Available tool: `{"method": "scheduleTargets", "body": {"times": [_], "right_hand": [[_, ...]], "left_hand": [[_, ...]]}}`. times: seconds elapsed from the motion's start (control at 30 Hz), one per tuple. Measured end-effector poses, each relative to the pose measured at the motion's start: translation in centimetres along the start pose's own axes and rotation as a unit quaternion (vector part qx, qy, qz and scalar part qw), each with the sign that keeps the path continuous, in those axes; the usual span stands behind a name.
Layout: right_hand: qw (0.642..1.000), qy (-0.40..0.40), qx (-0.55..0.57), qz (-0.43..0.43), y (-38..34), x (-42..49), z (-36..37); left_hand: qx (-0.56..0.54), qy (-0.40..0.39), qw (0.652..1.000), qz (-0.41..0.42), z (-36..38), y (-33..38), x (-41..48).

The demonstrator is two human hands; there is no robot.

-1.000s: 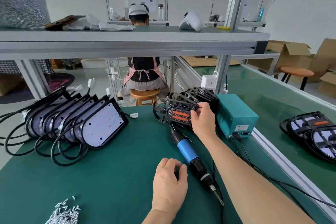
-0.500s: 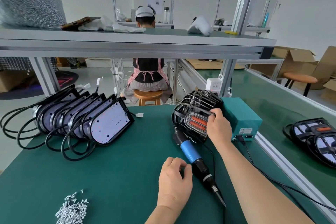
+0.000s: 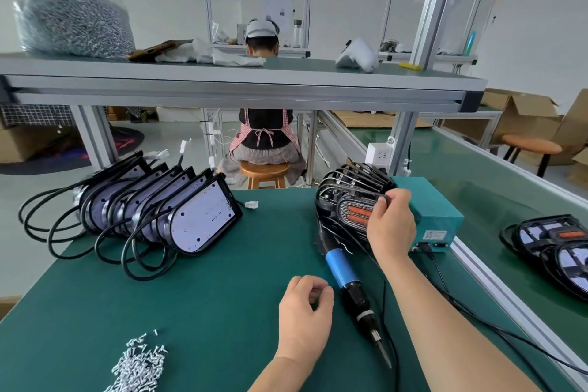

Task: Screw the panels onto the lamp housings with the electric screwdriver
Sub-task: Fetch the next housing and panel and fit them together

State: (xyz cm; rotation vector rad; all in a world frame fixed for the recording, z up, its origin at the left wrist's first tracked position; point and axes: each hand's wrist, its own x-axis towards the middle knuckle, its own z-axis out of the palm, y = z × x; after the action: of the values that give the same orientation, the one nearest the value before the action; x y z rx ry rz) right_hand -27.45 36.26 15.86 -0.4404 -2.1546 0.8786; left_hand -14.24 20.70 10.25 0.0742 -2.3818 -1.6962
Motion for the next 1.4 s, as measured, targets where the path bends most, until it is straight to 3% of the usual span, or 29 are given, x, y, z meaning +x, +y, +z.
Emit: {"method": "scheduleTargets", "body": {"times": [0.1, 0.23, 0.33, 0.43, 0.53, 0.73, 0.8, 0.87, 0.97, 1.03, 1.17, 1.23, 1.3, 1.4], "right_hand": [[0.999, 0.022, 0.041, 0.020, 0.6, 0.4, -0.5], [0.995, -0.010, 0.093, 0.030, 1.6, 0.3, -1.0], [0.988, -0.049, 0.126, -0.071, 1.2, -0.6, -1.0], [0.972, -0.051, 0.129, -0.188, 0.6, -1.1, -1.0], [0.969, -0.013, 0.089, -0.229, 0.2, -1.2, -1.0], [0.928, 0.002, 0.054, -0.369, -0.1, -1.6, -1.5], [0.952, 0.017, 0.100, -0.290, -0.5, -1.1, -1.7], [0.975, 0.048, 0.162, -0.146, -0.8, -0.4, -1.9], [0.964, 0.057, 0.256, 0.030, -1.0, 0.7, -2.3], [0.948, 0.051, 0.301, 0.086, -0.9, 1.2, -2.7], [0.933, 0.048, 0.344, 0.095, -1.0, 1.3, -3.7], [0.929, 0.038, 0.357, 0.089, -1.1, 1.0, -4.4], [0.915, 0.008, 0.396, 0.080, -1.5, 0.5, -5.4], [0.909, -0.037, 0.411, 0.060, -2.5, 0.0, -6.7]], "left_hand": [[0.006, 0.059, 0.998, -0.016, -2.8, -0.5, 1.3], [0.034, 0.225, 0.973, -0.051, -9.0, -1.1, 5.4], [0.096, 0.333, 0.934, -0.086, -13.4, -1.1, 8.5], [0.152, 0.393, 0.903, -0.084, -16.4, -0.9, 10.5], [0.215, 0.378, 0.898, -0.069, -18.4, -1.3, 12.0], [0.457, 0.216, 0.857, -0.104, -20.4, -2.0, 14.3], [0.508, 0.211, 0.830, -0.097, -20.7, -1.8, 14.7], [0.535, 0.202, 0.815, -0.094, -20.7, -1.5, 14.8], [0.470, 0.193, 0.856, -0.092, -20.1, -1.2, 14.6], [0.394, 0.186, 0.895, -0.096, -19.5, -0.9, 14.4], [0.277, 0.159, 0.937, -0.141, -18.2, -0.1, 13.8], [0.156, 0.151, 0.959, -0.185, -17.4, 0.1, 13.3], [0.018, 0.136, 0.960, -0.242, -16.4, 0.5, 12.3], [-0.099, 0.109, 0.946, -0.291, -14.4, 0.7, 10.1]]}}
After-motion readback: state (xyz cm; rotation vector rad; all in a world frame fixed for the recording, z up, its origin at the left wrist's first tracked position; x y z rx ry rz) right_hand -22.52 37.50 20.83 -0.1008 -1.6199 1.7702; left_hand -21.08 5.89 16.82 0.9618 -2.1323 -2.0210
